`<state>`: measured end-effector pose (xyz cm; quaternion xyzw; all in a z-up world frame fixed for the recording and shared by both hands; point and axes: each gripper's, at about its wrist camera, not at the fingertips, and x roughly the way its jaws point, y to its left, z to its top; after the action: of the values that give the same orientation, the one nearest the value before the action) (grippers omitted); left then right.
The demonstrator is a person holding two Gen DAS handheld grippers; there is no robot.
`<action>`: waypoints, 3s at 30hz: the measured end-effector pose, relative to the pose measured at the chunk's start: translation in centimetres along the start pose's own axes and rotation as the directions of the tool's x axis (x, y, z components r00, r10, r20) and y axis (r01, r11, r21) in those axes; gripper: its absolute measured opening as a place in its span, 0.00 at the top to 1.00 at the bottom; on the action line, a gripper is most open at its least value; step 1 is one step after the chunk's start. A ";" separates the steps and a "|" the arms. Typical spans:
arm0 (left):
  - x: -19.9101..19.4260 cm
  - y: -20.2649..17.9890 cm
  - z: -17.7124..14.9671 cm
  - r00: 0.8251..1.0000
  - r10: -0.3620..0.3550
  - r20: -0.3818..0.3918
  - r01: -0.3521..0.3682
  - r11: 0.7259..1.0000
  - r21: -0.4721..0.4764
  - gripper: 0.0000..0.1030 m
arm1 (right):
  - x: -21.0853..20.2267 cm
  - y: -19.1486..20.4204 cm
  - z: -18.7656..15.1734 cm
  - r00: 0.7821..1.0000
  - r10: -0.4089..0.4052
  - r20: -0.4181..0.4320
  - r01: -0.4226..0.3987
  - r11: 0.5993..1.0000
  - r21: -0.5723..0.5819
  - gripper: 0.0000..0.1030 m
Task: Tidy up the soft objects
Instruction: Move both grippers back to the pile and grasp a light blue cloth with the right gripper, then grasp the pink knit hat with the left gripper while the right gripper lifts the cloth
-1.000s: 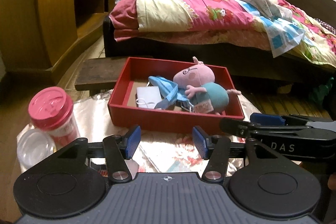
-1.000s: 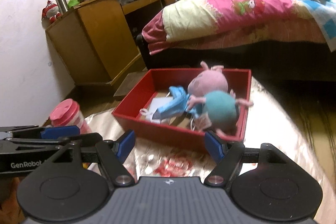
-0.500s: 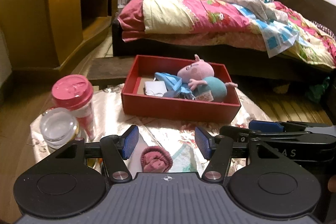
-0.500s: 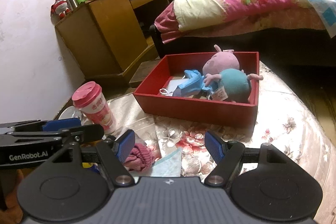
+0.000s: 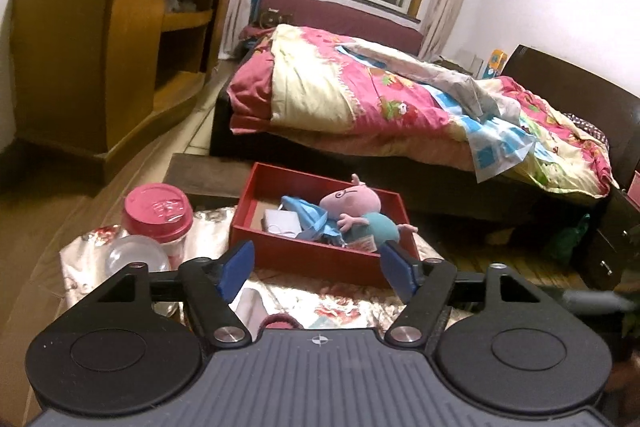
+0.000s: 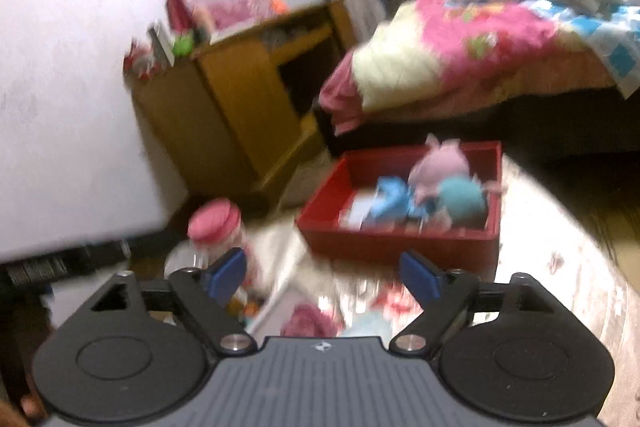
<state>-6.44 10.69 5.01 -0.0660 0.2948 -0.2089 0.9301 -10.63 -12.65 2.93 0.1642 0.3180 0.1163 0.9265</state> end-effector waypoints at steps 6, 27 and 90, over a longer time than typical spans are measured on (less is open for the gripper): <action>2.1 1.2 -1.9 0.991 0.011 -0.130 -0.016 0.999 -0.041 0.34 | 5.6 1.3 -4.8 0.963 -0.078 -0.258 0.059 0.995 -0.079 0.42; 4.7 1.8 -2.8 0.974 0.014 -0.225 -0.032 0.997 -0.076 0.31 | 7.3 -3.5 -3.5 0.940 0.200 -0.278 -0.130 0.959 0.251 1.00; 20.6 -0.3 -5.6 0.811 0.130 -0.571 -0.157 0.988 0.001 0.75 | 6.7 -11.7 -2.7 0.944 0.204 -0.261 -0.080 0.905 0.418 1.00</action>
<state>5.41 1.58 -10.26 0.0001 0.5675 -0.1415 0.8111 -5.88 -20.65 -7.22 0.3543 0.4585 0.1397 0.8030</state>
